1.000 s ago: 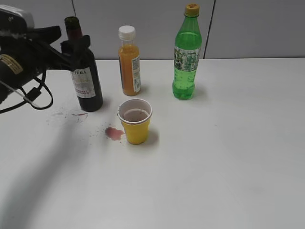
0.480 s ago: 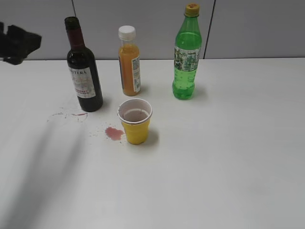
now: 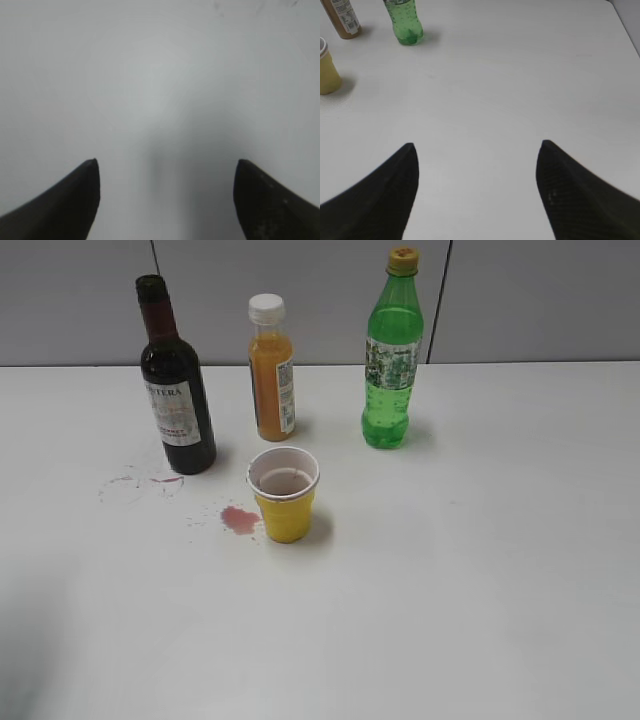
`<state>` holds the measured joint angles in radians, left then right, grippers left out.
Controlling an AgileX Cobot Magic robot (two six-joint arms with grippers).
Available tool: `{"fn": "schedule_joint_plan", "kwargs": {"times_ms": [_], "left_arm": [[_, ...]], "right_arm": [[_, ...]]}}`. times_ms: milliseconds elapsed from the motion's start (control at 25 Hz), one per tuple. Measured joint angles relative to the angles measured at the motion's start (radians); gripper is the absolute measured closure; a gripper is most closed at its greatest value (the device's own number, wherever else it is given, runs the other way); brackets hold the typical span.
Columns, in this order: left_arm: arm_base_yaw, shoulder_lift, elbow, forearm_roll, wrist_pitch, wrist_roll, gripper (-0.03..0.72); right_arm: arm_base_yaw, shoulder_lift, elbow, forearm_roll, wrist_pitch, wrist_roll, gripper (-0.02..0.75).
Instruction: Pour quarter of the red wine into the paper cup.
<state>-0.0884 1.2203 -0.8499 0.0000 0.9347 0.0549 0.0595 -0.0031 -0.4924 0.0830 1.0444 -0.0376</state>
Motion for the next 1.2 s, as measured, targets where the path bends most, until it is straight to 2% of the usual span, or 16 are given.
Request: {"fn": "schedule_joint_plan", "kwargs": {"times_ms": [240,320,960,1200], "left_arm": [[0.112,-0.125,0.089,-0.082,0.082,0.05,0.081],[0.127,-0.181,0.127,-0.101,0.099,0.058,0.084],[0.13,-0.756,0.363,-0.106,0.151,0.068,0.097],[0.13,-0.955,0.376,-0.105,0.15,0.068,0.097]], "right_arm": [[0.0,0.0,0.0,0.0,-0.002,0.0,0.182],[0.0,0.0,0.0,0.0,-0.002,0.0,0.182],[0.0,0.0,0.0,0.0,-0.002,0.0,0.182],[0.0,0.0,0.0,0.0,-0.003,0.0,0.182]]}}
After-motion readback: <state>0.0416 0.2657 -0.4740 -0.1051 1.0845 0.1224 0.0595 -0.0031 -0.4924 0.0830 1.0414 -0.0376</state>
